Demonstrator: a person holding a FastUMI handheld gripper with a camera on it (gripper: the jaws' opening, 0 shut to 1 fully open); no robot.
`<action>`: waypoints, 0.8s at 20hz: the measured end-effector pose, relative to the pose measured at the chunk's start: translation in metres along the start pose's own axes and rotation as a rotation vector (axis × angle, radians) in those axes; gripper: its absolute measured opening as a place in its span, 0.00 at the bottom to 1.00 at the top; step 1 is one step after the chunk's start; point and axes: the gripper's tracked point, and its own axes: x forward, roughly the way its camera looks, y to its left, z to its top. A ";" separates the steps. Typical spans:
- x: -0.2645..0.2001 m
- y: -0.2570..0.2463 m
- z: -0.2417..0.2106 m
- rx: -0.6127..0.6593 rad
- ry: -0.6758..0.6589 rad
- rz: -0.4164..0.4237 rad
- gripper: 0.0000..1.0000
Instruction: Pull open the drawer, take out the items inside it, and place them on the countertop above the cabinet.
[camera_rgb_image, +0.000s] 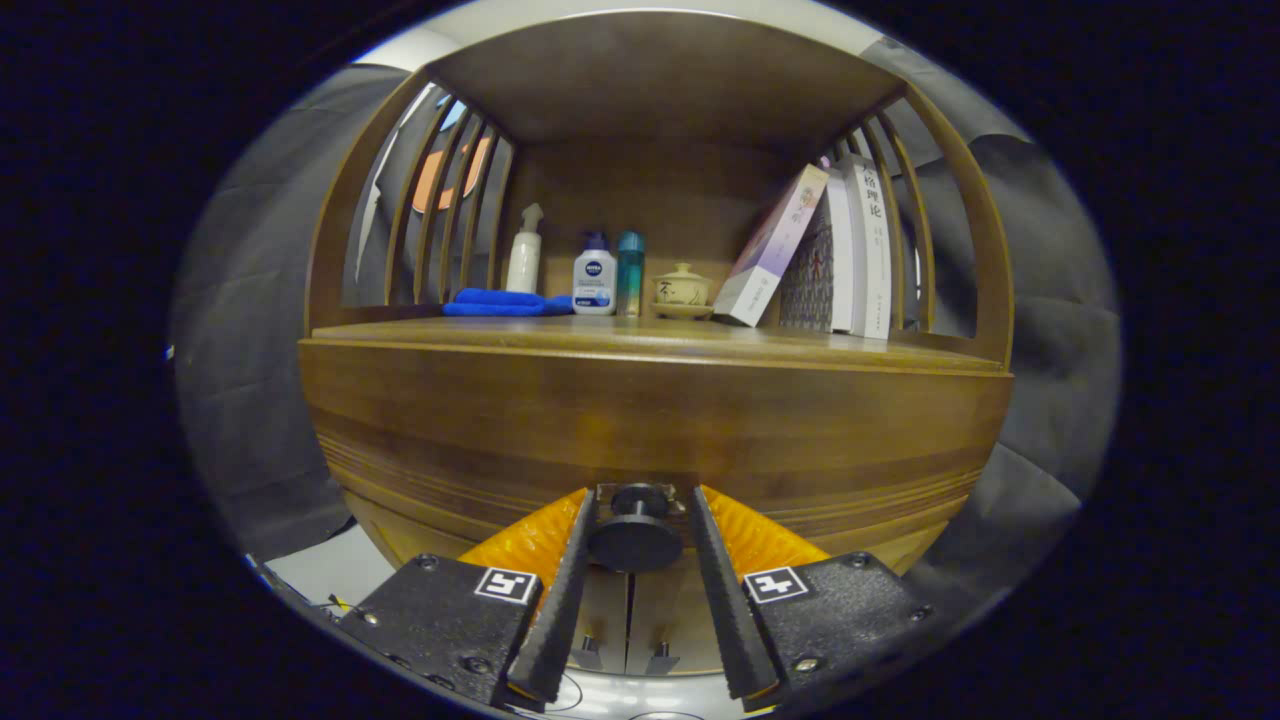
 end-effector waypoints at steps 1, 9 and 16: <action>0.000 0.000 -0.002 -0.003 -0.010 -0.002 0.58; -0.012 0.001 -0.004 0.006 -0.009 0.038 0.43; -0.013 -0.001 -0.006 -0.012 0.000 0.036 0.42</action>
